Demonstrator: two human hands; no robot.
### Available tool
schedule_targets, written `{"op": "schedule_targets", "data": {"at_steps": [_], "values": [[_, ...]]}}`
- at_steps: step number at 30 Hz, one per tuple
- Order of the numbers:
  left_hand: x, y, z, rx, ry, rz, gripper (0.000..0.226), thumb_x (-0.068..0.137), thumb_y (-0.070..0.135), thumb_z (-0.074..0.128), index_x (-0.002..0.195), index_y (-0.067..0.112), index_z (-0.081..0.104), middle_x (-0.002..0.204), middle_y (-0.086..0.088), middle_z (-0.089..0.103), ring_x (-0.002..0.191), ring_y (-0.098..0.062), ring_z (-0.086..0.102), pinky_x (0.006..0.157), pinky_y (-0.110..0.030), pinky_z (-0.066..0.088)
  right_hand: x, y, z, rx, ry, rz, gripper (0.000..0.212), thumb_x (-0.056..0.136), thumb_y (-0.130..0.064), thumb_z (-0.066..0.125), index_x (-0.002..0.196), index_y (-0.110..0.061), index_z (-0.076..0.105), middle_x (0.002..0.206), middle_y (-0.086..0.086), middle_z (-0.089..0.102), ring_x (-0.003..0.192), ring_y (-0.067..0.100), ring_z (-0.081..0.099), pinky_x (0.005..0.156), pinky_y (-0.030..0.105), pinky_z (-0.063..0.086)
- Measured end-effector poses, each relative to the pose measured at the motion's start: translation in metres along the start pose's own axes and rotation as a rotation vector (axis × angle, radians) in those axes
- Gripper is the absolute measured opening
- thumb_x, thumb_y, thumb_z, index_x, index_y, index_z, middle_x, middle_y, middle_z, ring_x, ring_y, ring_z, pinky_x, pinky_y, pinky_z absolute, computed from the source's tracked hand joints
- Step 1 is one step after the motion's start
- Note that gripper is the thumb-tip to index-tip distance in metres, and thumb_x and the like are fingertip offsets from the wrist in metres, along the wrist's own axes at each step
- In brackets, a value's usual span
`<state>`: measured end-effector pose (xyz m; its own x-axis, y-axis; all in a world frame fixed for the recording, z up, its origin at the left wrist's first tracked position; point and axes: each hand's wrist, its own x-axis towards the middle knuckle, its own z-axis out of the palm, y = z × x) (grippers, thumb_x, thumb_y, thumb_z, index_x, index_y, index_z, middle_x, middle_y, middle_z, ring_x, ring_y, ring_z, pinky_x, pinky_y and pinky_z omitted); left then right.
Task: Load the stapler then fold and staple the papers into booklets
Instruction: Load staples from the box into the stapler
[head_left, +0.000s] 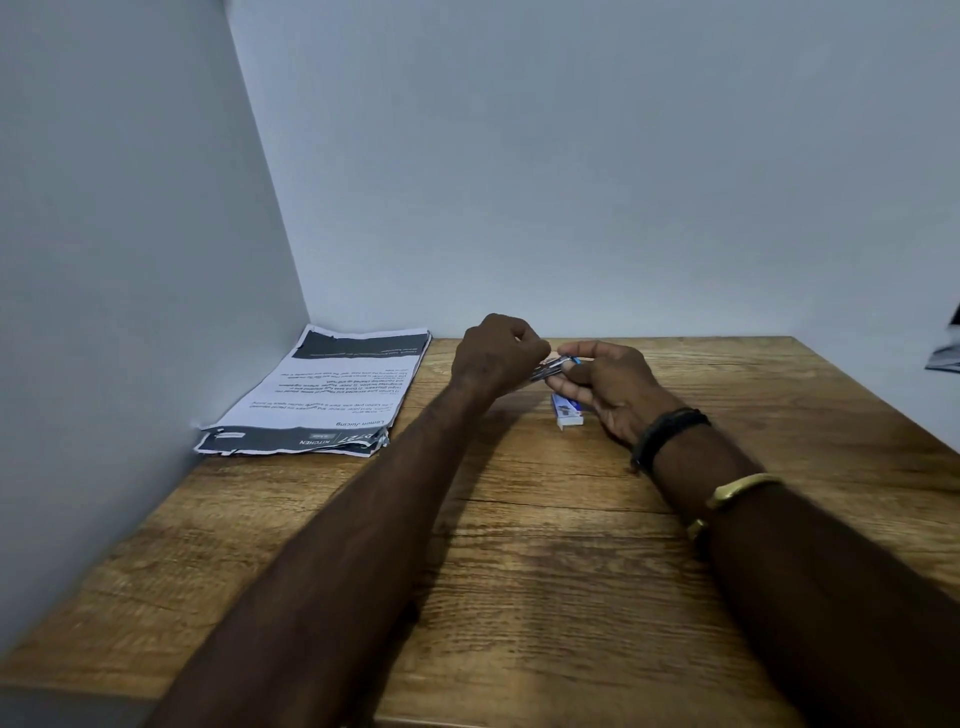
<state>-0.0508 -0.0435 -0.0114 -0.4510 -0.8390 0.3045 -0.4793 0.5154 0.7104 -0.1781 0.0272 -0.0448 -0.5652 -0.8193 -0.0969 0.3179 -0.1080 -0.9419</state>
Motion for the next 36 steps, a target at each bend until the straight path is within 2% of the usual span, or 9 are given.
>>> {"op": "schedule_targets", "data": {"at_steps": [3,7,10,13,17,22,28,32,36], "values": [[-0.003,-0.007,-0.004,-0.061,0.003,0.036,0.018,0.086,0.024,0.062,0.085,0.015,0.078,0.088,-0.002,0.078,0.091,-0.023,0.072,0.087,-0.037,0.057,0.000,-0.001,-0.001,0.018,0.011,0.007,0.023,0.094,0.018,0.054,0.093,0.000,0.068,0.102,0.019,0.066,0.088,0.029,0.072,0.062,0.028,0.064],[-0.011,-0.020,-0.003,-0.121,0.012,0.119,0.011,0.087,0.023,0.070,0.092,0.013,0.072,0.085,-0.004,0.076,0.084,-0.023,0.072,0.081,-0.041,0.059,0.001,-0.001,0.001,0.014,0.031,0.009,0.022,0.094,0.017,0.054,0.096,0.000,0.068,0.104,0.020,0.067,0.088,0.029,0.072,0.065,0.029,0.065],[-0.017,-0.031,-0.002,-0.138,-0.037,0.173,0.023,0.081,0.014,0.080,0.096,0.016,0.063,0.089,-0.005,0.075,0.085,-0.022,0.074,0.079,-0.044,0.060,0.001,-0.001,-0.001,0.009,0.044,0.019,0.022,0.094,0.017,0.055,0.098,0.001,0.069,0.108,0.022,0.068,0.091,0.029,0.073,0.065,0.029,0.064],[-0.018,-0.038,-0.005,-0.119,-0.052,0.207,0.032,0.080,0.006,0.080,0.094,0.021,0.055,0.090,-0.002,0.073,0.084,-0.020,0.073,0.080,-0.047,0.061,0.001,-0.002,-0.003,0.025,0.052,0.026,0.023,0.094,0.017,0.055,0.099,0.001,0.069,0.108,0.021,0.066,0.095,0.031,0.072,0.063,0.027,0.063],[-0.019,-0.042,-0.005,-0.081,-0.018,0.227,0.033,0.079,0.008,0.082,0.089,0.023,0.054,0.088,0.000,0.074,0.083,-0.013,0.073,0.081,-0.044,0.061,0.001,-0.003,-0.004,0.032,0.051,0.025,0.022,0.093,0.017,0.055,0.100,0.002,0.069,0.107,0.021,0.066,0.094,0.032,0.073,0.065,0.029,0.064],[-0.024,-0.041,-0.002,-0.055,0.004,0.250,0.031,0.079,0.011,0.083,0.088,0.024,0.057,0.087,-0.002,0.075,0.085,-0.018,0.073,0.081,-0.044,0.061,0.001,-0.003,-0.002,0.020,0.107,-0.023,0.006,0.091,0.004,0.066,0.096,0.004,0.068,0.096,0.020,0.073,0.068,0.024,0.078,0.059,0.028,0.062],[-0.030,-0.039,-0.002,-0.002,0.015,0.321,0.025,0.082,0.014,0.080,0.094,0.019,0.059,0.090,0.000,0.074,0.083,-0.015,0.071,0.078,-0.040,0.058,0.000,-0.004,0.003,-0.037,0.125,-0.037,0.008,0.088,0.008,0.066,0.088,0.000,0.066,0.088,0.015,0.068,0.077,0.026,0.073,0.054,0.026,0.061],[-0.031,-0.038,-0.004,-0.016,0.034,0.350,0.026,0.083,0.011,0.078,0.092,0.023,0.056,0.091,0.001,0.073,0.083,-0.014,0.073,0.078,-0.040,0.059,-0.004,-0.006,0.004,-0.055,0.091,-0.014,0.013,0.087,0.011,0.067,0.089,-0.002,0.066,0.088,0.015,0.067,0.076,0.025,0.070,0.058,0.026,0.063],[-0.033,-0.036,-0.002,0.007,0.070,0.371,0.027,0.083,0.014,0.080,0.093,0.024,0.056,0.088,0.004,0.073,0.080,-0.011,0.071,0.075,-0.035,0.058,-0.008,-0.009,0.006,-0.094,0.069,-0.007,0.019,0.084,0.012,0.069,0.089,-0.006,0.064,0.086,0.015,0.068,0.071,0.023,0.069,0.050,0.021,0.058]]}}
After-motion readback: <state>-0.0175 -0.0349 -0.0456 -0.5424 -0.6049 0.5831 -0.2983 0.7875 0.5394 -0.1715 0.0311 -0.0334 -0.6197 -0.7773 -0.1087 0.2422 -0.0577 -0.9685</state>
